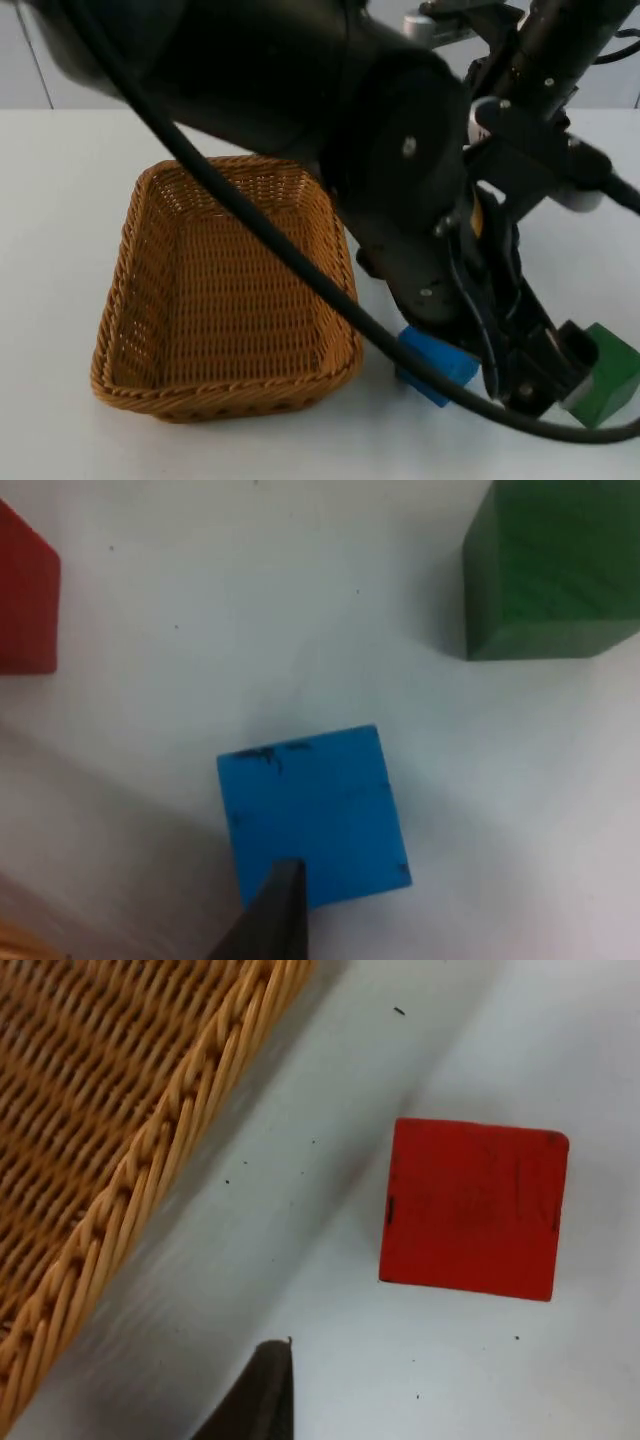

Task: Pick up one cube with each hand and place exactly two cubes into the same basket, leaving the remaining cube outside.

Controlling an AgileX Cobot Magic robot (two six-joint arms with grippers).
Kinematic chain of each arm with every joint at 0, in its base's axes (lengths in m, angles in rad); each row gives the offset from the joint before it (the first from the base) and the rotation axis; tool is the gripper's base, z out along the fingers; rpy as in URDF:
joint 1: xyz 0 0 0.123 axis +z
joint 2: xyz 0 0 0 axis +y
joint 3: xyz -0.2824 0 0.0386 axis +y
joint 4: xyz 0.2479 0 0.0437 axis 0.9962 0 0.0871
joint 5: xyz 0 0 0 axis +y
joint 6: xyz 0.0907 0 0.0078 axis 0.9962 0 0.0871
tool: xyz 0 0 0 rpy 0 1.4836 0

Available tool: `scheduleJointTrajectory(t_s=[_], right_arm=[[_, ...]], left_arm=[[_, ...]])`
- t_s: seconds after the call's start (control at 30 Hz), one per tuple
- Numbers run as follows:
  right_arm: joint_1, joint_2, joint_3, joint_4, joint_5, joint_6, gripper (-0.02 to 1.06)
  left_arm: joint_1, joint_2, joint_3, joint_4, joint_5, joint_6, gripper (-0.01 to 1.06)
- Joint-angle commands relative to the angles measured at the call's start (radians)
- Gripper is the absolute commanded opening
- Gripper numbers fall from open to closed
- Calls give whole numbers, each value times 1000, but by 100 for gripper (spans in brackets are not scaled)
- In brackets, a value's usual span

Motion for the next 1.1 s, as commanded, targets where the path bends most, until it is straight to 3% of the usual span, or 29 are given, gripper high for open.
scheduleJointTrajectory(t_s=[0.0, 0.43, 1.07], right_arm=[[4, 0, -5, 1, -13, -9, 105], [4, 20, -5, 3, -34, -16, 105], [4, 117, -5, 7, -125, -16, 105]], left_arm=[[-6, 17, -6, 21, -28, -8, 102], [65, 67, -6, 29, -98, -14, 102], [64, 174, -6, 29, -165, -14, 102]])
